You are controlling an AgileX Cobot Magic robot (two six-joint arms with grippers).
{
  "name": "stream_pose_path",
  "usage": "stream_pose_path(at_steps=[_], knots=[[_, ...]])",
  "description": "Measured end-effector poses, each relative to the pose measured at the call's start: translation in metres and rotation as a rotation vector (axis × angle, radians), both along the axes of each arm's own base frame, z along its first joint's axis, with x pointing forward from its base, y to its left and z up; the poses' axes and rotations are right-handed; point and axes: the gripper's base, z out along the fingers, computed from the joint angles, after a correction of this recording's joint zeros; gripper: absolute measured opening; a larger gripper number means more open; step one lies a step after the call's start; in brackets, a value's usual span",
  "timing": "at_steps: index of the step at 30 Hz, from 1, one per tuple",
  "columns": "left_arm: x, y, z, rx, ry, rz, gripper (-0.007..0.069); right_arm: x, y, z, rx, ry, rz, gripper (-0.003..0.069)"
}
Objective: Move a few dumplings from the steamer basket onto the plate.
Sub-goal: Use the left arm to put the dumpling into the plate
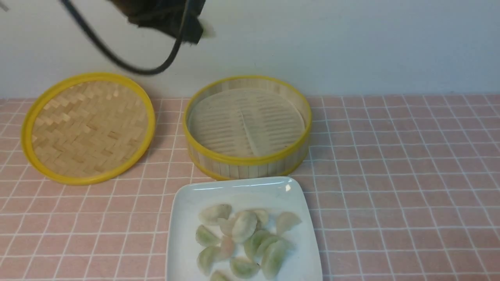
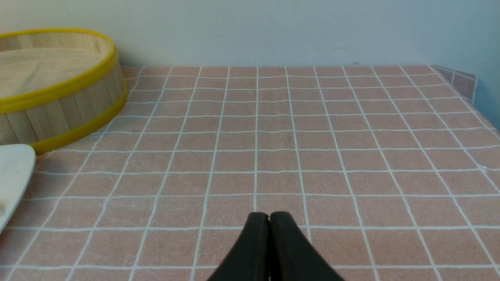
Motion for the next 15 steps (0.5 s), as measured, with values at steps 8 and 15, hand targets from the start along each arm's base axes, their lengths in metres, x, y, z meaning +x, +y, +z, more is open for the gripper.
stream_pose_path(at_steps=[8, 15], knots=[[-0.025, 0.000, -0.080, 0.034, 0.239, -0.085, 0.0124, 0.000, 0.000, 0.000, 0.003, 0.000, -0.001, -0.0015], [0.003, -0.015, -0.133, 0.060, 0.210, -0.092, 0.0143, 0.000, 0.000, 0.000, 0.005, 0.000, -0.001, -0.0015]])
